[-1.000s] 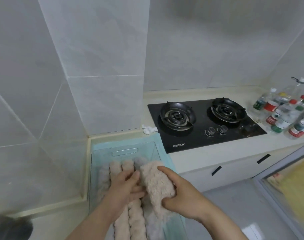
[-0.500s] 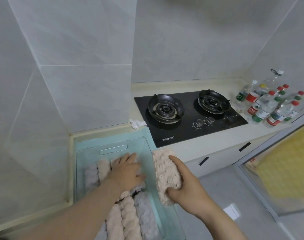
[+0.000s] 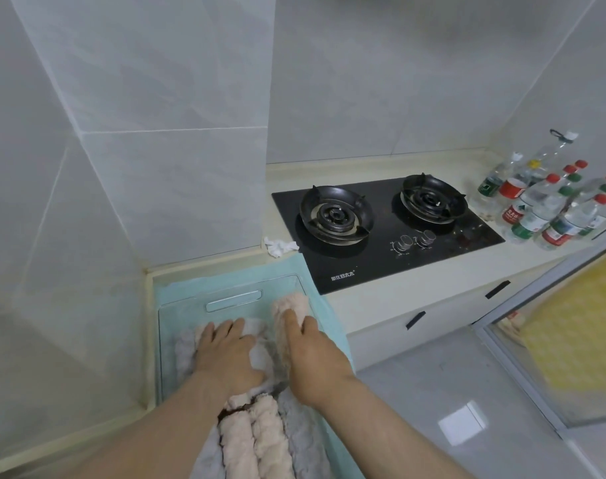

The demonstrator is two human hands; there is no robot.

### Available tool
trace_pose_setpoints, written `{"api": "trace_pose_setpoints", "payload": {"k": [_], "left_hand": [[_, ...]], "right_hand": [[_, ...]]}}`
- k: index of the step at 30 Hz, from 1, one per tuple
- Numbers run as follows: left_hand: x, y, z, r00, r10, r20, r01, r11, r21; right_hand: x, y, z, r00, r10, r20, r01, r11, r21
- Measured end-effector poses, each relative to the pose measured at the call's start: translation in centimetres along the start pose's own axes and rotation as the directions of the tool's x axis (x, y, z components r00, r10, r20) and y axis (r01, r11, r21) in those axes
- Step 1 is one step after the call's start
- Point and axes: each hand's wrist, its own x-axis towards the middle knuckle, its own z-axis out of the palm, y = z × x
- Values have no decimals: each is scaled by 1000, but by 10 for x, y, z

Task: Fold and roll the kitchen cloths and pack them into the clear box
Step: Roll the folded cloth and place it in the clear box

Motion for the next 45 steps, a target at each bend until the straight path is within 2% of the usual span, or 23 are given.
{"api": "trace_pose_setpoints", "payload": {"k": [4,11,19,21,23,26,28,36,40,42,45], "left_hand": [[-2,-7,4,1000,-4,-29,3,1000,-27],[-2,-7,10,999,7,-48,-9,999,-52],[-7,-14,6,999,32,9,-31,995,-96],[-9,-13,1,1000,27,17,-24,988,-154],[-13,-12,-2,999,-37,10,38,970,-241],[-25,-2,2,987,-160,-15,150,954,-261],[-33,6,8,982,-190,-18,181,954,-237],[-33,15,12,989,-137,61,146,967,-208],[-30,19,14,989,-134,66,145,967,-210],[-30,17,13,989,-130,64,141,968,-209],[-32,13,7,991,-126,55,135,965,-225]], "right_hand": [[23,-7,23,993,49,104,-42,997,-72],[53,-9,45,976,64,208,-63,998,-8],[73,2,42,952,60,299,-150,946,288],[72,1,41,939,34,341,-167,915,367],[70,2,40,926,22,377,-213,856,471],[63,7,39,941,84,327,-267,779,567],[58,10,42,940,111,323,-291,754,588],[69,-4,39,910,188,369,-388,697,603],[73,-7,39,914,196,355,-388,680,623],[68,-10,33,917,204,342,-382,690,615],[52,-19,19,939,197,283,-325,780,535]]}}
